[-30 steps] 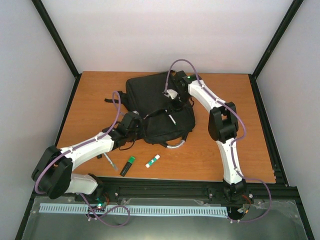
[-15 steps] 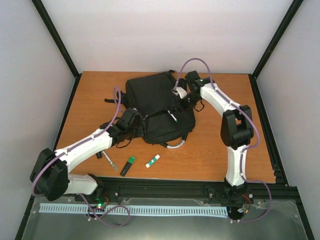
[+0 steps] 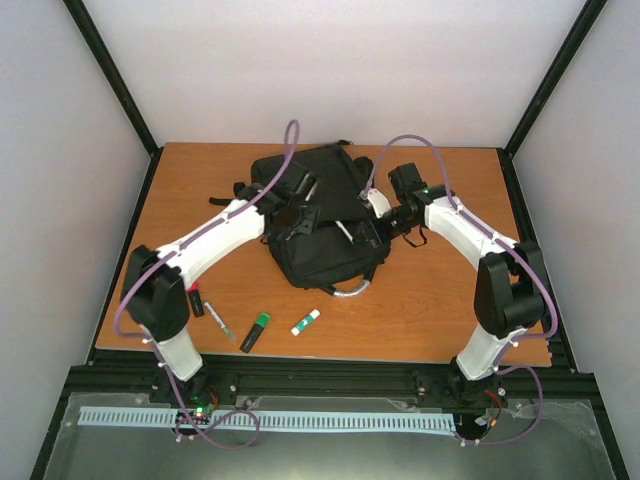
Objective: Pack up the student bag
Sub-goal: Place the stationery in the student bag.
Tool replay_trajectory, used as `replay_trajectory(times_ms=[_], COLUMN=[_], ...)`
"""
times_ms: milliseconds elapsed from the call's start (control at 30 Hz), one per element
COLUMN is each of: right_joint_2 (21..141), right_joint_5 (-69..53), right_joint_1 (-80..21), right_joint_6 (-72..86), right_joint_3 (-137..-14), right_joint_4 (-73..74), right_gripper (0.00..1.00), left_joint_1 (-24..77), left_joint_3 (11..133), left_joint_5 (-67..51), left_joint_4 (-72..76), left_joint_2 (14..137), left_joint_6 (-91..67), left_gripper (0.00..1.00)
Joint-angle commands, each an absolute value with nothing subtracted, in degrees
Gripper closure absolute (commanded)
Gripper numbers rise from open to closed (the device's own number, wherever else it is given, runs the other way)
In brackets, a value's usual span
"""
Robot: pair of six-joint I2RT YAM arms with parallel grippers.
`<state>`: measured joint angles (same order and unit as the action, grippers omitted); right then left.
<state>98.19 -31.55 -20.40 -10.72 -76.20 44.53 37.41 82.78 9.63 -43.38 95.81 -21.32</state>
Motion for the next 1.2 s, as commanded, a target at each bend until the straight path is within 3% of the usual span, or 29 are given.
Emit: replay_trajectory(times_ms=[0, 567, 633, 800, 933, 1167], right_joint_2=[96.2, 100.5, 101.2, 103.5, 106.3, 109.9], right_joint_5=[-32.9, -35.3, -35.7, -36.9, -35.5, -37.0], right_joint_1=[-19.3, -19.1, -19.2, -19.2, -19.5, -20.1], right_joint_6=[-12.0, -10.8, -10.7, -10.8, -10.1, -8.5], right_joint_3=[-75.2, -73.3, -73.3, -73.5, -74.7, -77.7], right_joint_4=[38.7, 35.9, 35.9, 36.1, 36.3, 36.6], right_gripper=[0.50, 0.56, 0.56, 0.56, 0.58, 0.84], left_joint_1=[37.7, 38.0, 38.2, 38.4, 38.5, 38.7], left_joint_3=[91.1, 97.2, 97.7, 98.9, 97.0, 92.1], left_joint_5=[11.7, 7.9, 7.9, 9.4, 9.8, 8.2], left_joint_4=[-50.3, -46.8, -46.7, -46.1, -42.9, -37.5], left_joint_2=[102.6, 111.8, 112.9, 115.5, 113.7, 108.4], left_joint_6=[-7.4, 2.5, 2.6, 1.9, 0.7, -0.5], left_gripper=[0.42, 0.45, 0.50, 0.79, 0.96, 0.99])
